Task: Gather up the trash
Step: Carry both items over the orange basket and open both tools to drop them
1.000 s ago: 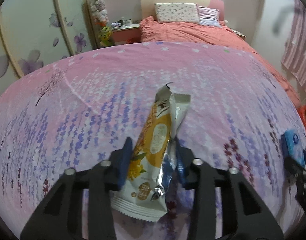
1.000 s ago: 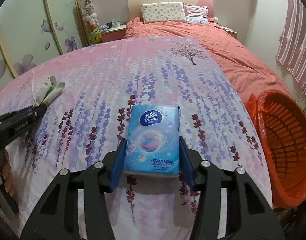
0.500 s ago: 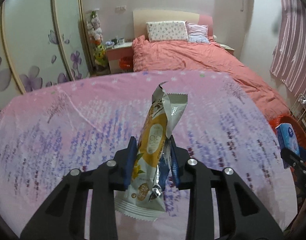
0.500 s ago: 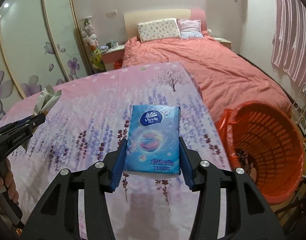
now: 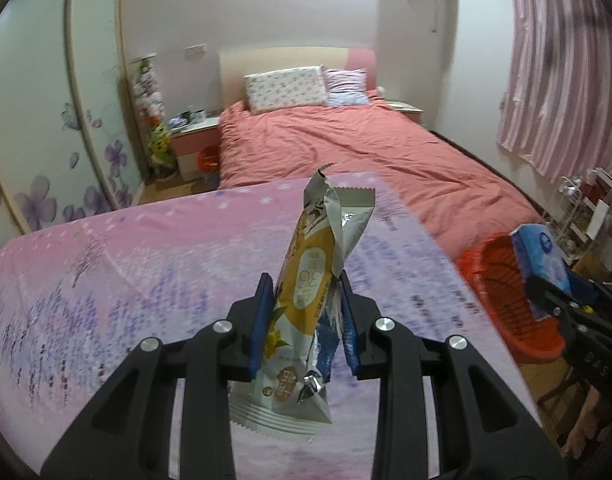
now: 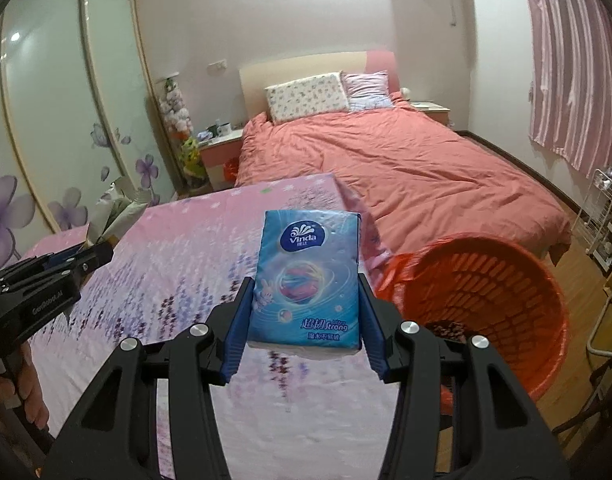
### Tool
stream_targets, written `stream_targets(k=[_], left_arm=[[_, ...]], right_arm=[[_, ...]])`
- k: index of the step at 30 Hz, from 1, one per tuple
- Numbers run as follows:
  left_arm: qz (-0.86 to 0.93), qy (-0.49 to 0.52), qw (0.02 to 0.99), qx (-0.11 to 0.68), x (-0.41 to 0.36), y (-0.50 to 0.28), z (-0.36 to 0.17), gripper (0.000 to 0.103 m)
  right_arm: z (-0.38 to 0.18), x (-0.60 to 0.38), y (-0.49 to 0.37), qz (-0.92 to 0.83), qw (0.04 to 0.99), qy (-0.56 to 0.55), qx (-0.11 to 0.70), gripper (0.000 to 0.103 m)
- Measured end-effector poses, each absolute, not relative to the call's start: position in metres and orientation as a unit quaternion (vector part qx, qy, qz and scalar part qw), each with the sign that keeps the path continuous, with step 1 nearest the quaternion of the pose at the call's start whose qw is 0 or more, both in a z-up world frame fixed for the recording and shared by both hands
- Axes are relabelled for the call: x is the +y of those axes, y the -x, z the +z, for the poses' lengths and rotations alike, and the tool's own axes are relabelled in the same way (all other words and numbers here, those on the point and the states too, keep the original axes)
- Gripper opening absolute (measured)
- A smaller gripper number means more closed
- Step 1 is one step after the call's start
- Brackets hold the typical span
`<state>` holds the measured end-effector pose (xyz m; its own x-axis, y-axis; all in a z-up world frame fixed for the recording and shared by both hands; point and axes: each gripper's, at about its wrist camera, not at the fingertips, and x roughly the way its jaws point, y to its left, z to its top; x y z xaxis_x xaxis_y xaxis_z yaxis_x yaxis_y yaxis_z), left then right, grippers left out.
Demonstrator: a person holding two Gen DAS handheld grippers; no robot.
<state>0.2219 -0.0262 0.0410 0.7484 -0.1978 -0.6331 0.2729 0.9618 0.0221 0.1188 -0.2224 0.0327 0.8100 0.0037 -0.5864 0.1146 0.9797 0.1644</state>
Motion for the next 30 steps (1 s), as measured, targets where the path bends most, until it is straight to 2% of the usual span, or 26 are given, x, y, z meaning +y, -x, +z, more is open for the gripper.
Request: stream_targets(k=[11,21,24,25,28,30], left_arm=[[-0.211,-0.07,0.914,0.339,-0.13,-0.217,0.037,0.032],[-0.3,-0.095,0.878,0.361,-0.251,-0.222,0.002,0.033],[-0.314,-0.105,0.868,0.369,-0.281,-0.226,-0.015,0.04],[-0.316,-0.109,0.865,0.374,-0.29,-0.228,-0.023,0.046],[-0.313,-0.117,0.861,0.384,-0.302,-0.231,-0.04,0.059],[-0.31,-0.118,0.859,0.39,-0.303,-0.235,-0.049,0.064]], right_arm=[[0.025,-0.306,-0.101,-0.092,0.94,-0.137,0.297,0.05],[0.001,-0.378,-0.11,-0.138,0.923,-0.193,0.303,0.05],[-0.012,-0.396,-0.121,-0.144,0.918,-0.203,0.308,0.054],[-0.016,-0.401,-0.121,-0.144,0.916,-0.209,0.31,0.054],[-0.028,-0.416,-0.121,-0.147,0.91,-0.232,0.311,0.066],[-0.033,-0.42,-0.116,-0.155,0.909,-0.235,0.307,0.072]])
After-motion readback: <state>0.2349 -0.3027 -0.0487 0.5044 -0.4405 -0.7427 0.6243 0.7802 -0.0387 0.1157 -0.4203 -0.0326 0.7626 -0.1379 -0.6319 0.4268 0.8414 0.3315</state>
